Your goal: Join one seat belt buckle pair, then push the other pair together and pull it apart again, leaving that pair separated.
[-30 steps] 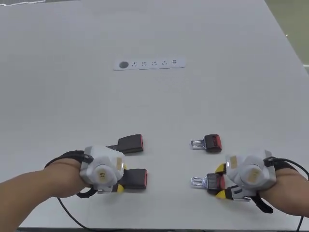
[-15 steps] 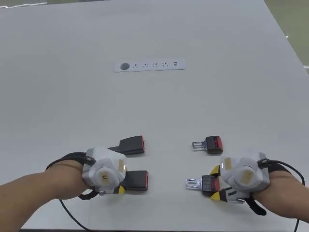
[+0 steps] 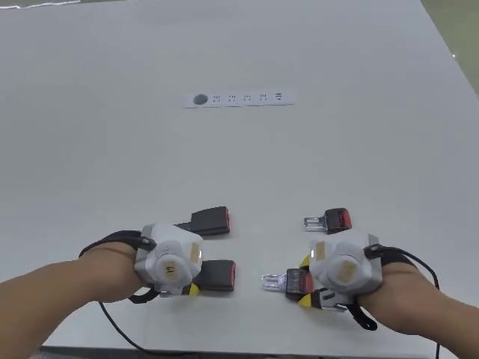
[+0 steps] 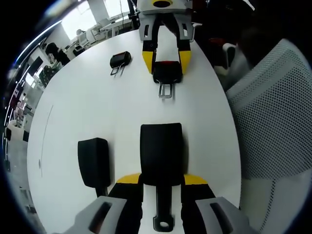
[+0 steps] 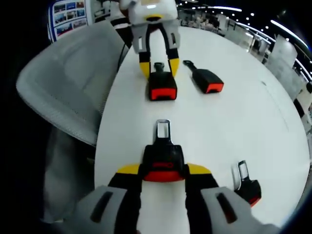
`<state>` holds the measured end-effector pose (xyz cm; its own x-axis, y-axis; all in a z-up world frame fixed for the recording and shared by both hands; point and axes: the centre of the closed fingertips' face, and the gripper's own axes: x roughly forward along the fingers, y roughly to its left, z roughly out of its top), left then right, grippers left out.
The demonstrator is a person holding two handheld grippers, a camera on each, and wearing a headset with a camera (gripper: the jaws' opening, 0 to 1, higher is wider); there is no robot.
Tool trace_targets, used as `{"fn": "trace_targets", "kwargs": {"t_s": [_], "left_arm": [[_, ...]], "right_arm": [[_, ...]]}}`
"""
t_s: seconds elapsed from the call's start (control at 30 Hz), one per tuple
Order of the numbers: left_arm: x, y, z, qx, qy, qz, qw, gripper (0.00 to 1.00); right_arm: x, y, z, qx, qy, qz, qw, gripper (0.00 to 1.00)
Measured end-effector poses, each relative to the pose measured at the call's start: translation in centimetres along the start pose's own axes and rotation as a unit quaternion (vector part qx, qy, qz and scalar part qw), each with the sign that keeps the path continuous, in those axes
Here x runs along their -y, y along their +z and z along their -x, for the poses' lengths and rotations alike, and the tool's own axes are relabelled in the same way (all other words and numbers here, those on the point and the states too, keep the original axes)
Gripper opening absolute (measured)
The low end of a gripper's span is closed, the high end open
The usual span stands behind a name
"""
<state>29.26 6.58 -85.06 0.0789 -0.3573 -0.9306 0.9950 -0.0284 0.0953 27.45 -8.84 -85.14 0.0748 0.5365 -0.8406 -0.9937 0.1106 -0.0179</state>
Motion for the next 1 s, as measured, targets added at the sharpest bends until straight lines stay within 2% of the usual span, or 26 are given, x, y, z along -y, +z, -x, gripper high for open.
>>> {"fn": "trace_targets", "kwargs": {"t_s": [0.6,1.0], "left_arm": [[-0.1,-0.1,0.0,-0.003,0.003,0.002,1.0000,0.30],[-0.1,0.0,-0.1,-0.003,0.003,0.000,1.0000,0.30]], "right_arm": [[0.1,3.4,-2.2,0.012,-0.004,-0.008,0.9999,0.34],[0.3,4.2,-2.5,0.013,-0.003,0.001,0.9999,0.34]]}}
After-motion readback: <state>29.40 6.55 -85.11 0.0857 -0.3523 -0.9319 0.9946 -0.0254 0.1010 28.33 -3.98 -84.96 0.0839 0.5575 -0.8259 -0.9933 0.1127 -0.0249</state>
